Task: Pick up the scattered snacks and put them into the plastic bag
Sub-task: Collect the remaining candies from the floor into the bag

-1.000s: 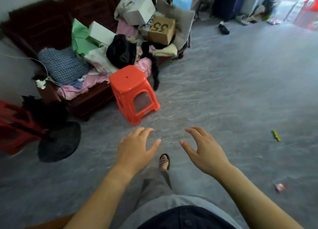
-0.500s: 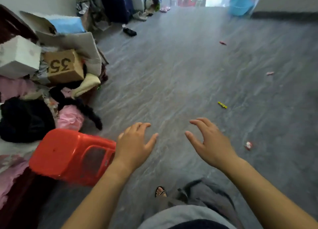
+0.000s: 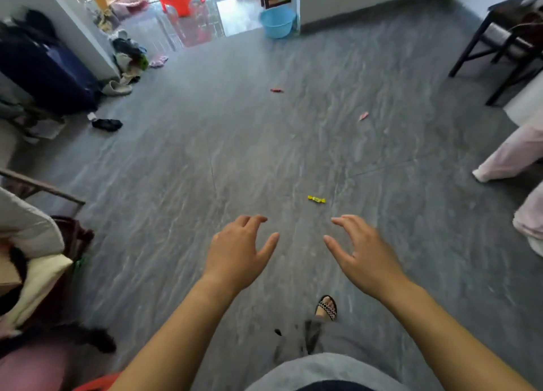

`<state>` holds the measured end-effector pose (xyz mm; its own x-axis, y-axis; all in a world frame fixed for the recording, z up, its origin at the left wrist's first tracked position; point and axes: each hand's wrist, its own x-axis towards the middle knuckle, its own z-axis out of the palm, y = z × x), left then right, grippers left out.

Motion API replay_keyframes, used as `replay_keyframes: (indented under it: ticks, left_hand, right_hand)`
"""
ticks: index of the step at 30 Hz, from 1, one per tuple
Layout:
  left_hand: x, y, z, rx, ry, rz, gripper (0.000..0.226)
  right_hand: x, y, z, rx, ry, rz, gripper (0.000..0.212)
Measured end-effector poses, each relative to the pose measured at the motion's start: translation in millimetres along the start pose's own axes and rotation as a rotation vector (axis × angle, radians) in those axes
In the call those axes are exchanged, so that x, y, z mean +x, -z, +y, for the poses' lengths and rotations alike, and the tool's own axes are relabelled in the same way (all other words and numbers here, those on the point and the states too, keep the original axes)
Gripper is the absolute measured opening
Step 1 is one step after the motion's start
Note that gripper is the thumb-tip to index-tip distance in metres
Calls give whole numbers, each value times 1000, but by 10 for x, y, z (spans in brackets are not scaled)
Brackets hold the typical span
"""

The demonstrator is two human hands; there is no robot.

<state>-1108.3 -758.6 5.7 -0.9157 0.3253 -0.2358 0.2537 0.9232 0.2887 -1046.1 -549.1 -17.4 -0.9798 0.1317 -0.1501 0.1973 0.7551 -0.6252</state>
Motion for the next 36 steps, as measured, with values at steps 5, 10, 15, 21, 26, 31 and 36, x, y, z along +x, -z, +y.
replay_keyframes:
  ticks: [5,10,15,21,26,31,36]
  left_hand:
    - [1058,72,163,75,-123,-67,48]
    - [2290,-47,58,141,-216,-146,48]
    - [3508,-655,-105,162,-303,-262,49]
    - [4688,-2188,-449,207,-276,-310,49]
    - [5288,-4017,-835,225,-251,-362,48]
    - [5841,-5765,-1349,293,-254,-401,50]
    - [6214,-6891,-1776,343,-301,-339,57]
  right_hand:
    - [953,195,172,-9,-21,-9,41]
    - [1930,76,433,-21,-68,-8,41]
    - [2858,-330,1036,-17,-173,2,38]
    - [3851,-1468,2259,-6,-214,-36,38]
    - [4467,-2797,3518,-32,-162,-73,39]
    - [5006,-4090,4749,-52,-166,-85,39]
    - [5409,-5022,5466,-82,-165,-126,42]
